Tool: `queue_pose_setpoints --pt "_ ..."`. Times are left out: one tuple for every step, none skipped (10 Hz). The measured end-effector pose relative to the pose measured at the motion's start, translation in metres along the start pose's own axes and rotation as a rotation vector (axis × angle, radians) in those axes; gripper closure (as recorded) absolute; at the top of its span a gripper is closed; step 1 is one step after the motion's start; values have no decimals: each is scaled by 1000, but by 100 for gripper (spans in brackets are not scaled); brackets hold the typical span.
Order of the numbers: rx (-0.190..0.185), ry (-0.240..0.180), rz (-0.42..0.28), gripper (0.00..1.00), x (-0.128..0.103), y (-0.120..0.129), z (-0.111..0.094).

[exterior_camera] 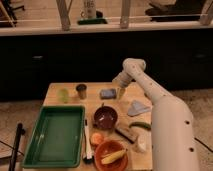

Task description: Wipe purple bowl with sponge

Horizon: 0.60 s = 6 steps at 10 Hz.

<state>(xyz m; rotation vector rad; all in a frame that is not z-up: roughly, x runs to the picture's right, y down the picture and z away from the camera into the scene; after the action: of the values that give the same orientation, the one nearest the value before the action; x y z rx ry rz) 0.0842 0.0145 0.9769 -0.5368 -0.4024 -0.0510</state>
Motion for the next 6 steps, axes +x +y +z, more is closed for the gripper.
queue_pose_setpoints --pt "-5 -8 -9 20 -4 -1 3" --pt "-13 -16 -17 20 -7 -1 5" --pt "-22 -26 -27 20 -9 0 8" --pt "-31 -34 -36 20 -11 0 12" --pt "-38 -41 -48 20 -15 0 15" --pt "-42 -44 -53 20 -17 1 16"
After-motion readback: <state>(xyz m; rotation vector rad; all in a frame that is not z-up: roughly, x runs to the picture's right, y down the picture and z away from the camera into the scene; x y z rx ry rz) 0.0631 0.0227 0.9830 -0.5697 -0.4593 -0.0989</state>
